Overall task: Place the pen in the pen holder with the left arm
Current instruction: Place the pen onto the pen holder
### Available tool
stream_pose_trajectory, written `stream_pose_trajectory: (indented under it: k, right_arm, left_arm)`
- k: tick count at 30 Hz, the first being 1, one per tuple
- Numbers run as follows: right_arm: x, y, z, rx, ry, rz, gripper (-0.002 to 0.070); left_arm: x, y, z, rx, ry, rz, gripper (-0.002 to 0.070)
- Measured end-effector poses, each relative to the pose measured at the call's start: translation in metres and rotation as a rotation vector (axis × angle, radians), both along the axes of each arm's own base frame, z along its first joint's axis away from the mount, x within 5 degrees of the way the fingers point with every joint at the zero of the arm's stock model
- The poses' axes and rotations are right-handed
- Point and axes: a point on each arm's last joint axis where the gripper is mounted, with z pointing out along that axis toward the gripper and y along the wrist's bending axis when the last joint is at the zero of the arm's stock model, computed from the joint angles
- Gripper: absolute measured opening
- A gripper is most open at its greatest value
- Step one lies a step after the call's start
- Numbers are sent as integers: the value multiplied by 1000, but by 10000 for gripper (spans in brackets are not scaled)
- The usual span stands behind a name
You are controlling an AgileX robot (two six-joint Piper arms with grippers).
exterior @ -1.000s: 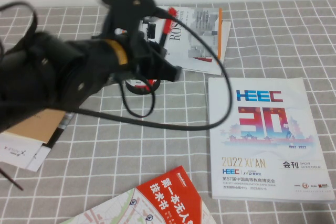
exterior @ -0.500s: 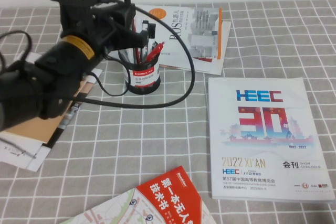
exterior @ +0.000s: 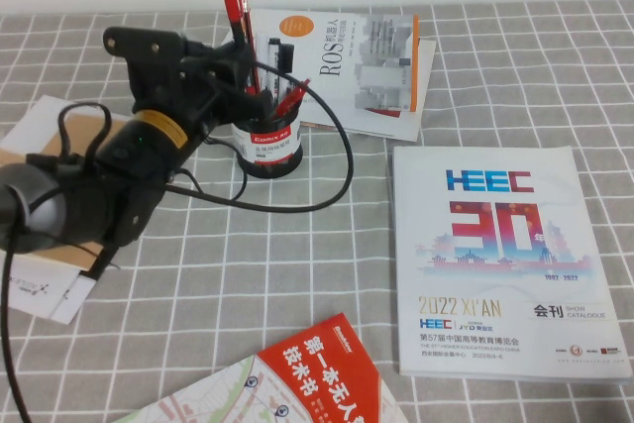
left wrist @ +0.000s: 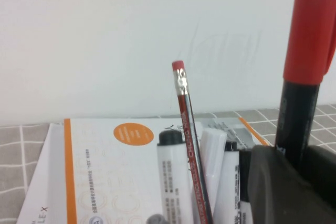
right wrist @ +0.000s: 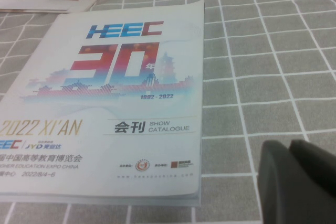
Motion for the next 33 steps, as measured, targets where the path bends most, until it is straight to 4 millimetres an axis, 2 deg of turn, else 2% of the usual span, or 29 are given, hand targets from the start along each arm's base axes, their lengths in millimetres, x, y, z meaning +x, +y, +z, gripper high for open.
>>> stream_pose_trajectory:
  k: [7,21,23,29,33]
  right_arm:
    - [0,0,0,0,0,0,-13]
    - [0,0,0,0,0,0,-13]
    - [0,0,0,0,0,0,-13]
    - [0,0,0,0,0,0,-13]
    - [0,0,0,0,0,0,-13]
  left_arm:
    - [4,-1,-17,-3,8,-7,58]
    - [7,-2,-34,7,40,-9,64]
    - [7,-2,-34,7,40,-9,90]
    - [8,-1,-34,7,40,-7,289]
    - [6,-1,-27,0,29,-8,324]
